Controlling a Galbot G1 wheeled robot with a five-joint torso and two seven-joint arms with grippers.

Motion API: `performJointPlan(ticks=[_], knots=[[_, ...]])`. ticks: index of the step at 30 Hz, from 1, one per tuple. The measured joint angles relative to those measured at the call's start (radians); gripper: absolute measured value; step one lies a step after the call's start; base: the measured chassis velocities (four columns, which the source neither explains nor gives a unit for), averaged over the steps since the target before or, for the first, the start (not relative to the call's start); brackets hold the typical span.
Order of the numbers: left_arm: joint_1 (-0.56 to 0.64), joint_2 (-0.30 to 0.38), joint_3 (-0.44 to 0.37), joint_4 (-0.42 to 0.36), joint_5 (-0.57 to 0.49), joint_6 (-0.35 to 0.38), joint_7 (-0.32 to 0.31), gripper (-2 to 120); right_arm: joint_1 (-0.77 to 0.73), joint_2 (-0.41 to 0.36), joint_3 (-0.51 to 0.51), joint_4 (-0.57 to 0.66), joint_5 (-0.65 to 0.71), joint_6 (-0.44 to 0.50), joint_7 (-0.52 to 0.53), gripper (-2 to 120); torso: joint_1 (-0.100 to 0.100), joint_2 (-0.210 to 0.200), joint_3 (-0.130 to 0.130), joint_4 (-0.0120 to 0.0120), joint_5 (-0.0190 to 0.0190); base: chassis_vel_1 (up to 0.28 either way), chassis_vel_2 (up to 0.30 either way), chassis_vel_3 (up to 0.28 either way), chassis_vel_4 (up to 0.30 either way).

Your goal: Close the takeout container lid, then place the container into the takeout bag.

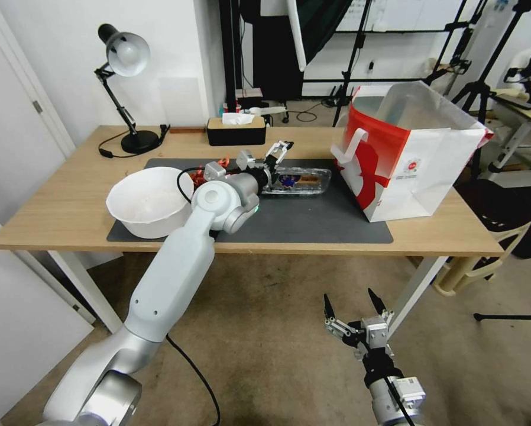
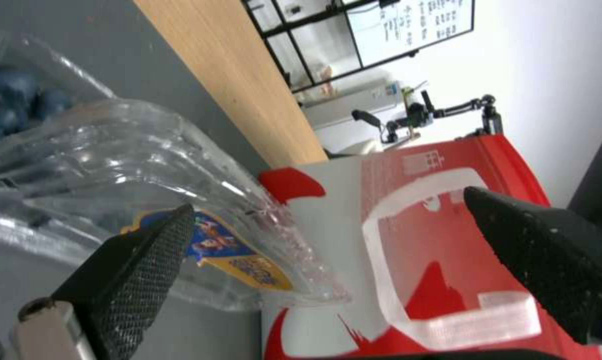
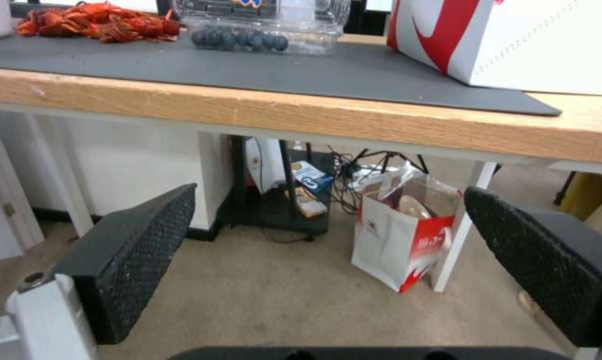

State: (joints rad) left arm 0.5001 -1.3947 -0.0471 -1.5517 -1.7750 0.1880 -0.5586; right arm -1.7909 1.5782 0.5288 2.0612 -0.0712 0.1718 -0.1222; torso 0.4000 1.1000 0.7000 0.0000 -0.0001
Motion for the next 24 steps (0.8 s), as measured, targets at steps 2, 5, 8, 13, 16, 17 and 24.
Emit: performJointPlan(ticks=[2, 5, 8, 13, 16, 17, 24], knots=[[-0.003, -0.001, 0.001, 0.006, 0.004, -0.002, 0.003, 100, 0.0, 0.0, 0.0, 0.0, 0.0, 0.0, 0.0, 100, 0.0, 0.0, 0.0, 0.0, 0.0, 0.0, 0.0, 0.0, 0.0], [-0.015, -0.008, 0.004, 0.028, 0.018, -0.012, 0.011, 100, 0.0, 0.0, 0.0, -0.002, 0.0, 0.0, 0.0, 100, 0.0, 0.0, 0.0, 0.0001, 0.0001, 0.0, 0.0, 0.0, 0.0], [-0.023, -0.015, 0.005, 0.041, 0.027, -0.019, 0.015, 100, 0.0, -0.001, 0.0, -0.003, 0.0, 0.0, 0.0, 100, 0.0, 0.0, 0.0, 0.0001, 0.0001, 0.0, 0.0, 0.0, 0.0], [-0.032, -0.026, 0.01, 0.062, 0.05, -0.027, 0.022, 100, 0.001, 0.0, 0.0, -0.003, 0.0, 0.0, 0.0, 100, 0.0, 0.0, 0.0, 0.0, 0.0001, 0.0, 0.0, 0.0, 0.0], [-0.034, -0.028, 0.015, 0.068, 0.062, -0.031, 0.024, 100, 0.001, 0.0, 0.001, -0.003, 0.0, 0.0, 0.0, 100, 0.0, 0.0, 0.0, 0.0, 0.0001, 0.0, 0.0, 0.0, 0.0], [-0.036, -0.029, 0.025, 0.077, 0.084, -0.038, 0.028, 100, 0.001, 0.0, 0.001, -0.003, 0.001, 0.0, 0.0, 100, 0.0, 0.0, 0.0, 0.0, 0.0001, 0.0, 0.0, 0.0, 0.0], [-0.045, -0.025, 0.082, 0.124, 0.232, -0.057, 0.068, 100, 0.001, -0.001, 0.002, -0.005, 0.003, 0.001, -0.001, 100, 0.0, 0.0, 0.0, 0.0, 0.0, 0.0, 0.0, 0.0, 0.0]])
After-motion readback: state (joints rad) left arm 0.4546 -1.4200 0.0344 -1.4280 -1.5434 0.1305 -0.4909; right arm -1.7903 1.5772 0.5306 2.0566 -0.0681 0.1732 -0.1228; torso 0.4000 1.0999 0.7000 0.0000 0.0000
